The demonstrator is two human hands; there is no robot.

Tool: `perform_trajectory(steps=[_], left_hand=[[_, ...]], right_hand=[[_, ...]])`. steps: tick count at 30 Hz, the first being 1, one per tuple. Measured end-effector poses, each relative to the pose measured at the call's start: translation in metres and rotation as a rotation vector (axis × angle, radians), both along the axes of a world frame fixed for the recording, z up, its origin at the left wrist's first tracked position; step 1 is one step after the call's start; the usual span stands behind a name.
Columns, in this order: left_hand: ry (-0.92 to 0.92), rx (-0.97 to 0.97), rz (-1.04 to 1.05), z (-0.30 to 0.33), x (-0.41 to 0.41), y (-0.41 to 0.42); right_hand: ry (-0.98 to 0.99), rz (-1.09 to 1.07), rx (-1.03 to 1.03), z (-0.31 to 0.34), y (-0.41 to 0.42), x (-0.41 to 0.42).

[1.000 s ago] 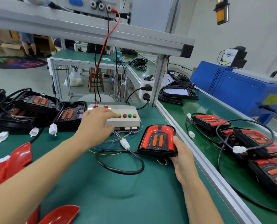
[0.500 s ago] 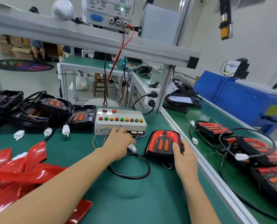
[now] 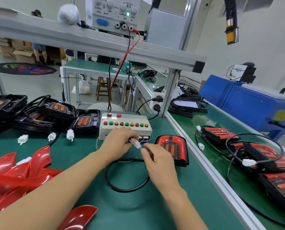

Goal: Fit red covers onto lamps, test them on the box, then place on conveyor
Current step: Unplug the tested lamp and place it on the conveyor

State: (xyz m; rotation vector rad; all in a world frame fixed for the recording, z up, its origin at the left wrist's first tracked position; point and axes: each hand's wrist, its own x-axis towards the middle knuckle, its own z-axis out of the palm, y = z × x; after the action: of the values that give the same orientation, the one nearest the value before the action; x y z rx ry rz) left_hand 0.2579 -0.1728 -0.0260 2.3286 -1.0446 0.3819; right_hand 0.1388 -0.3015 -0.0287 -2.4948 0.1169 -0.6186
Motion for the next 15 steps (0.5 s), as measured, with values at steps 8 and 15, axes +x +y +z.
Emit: perform_trajectory(steps=[8,15], left_hand=[[0.158,-0.237,-0.069,0.010,-0.013,0.007],[0.207,-0.215,-0.154,0.016,-0.013,0.012]], right_hand=[[0.127,0.009,0.334,0.004,0.012,0.019],[0.060,-0.023,0.381,-0.005,0.006,0.022]])
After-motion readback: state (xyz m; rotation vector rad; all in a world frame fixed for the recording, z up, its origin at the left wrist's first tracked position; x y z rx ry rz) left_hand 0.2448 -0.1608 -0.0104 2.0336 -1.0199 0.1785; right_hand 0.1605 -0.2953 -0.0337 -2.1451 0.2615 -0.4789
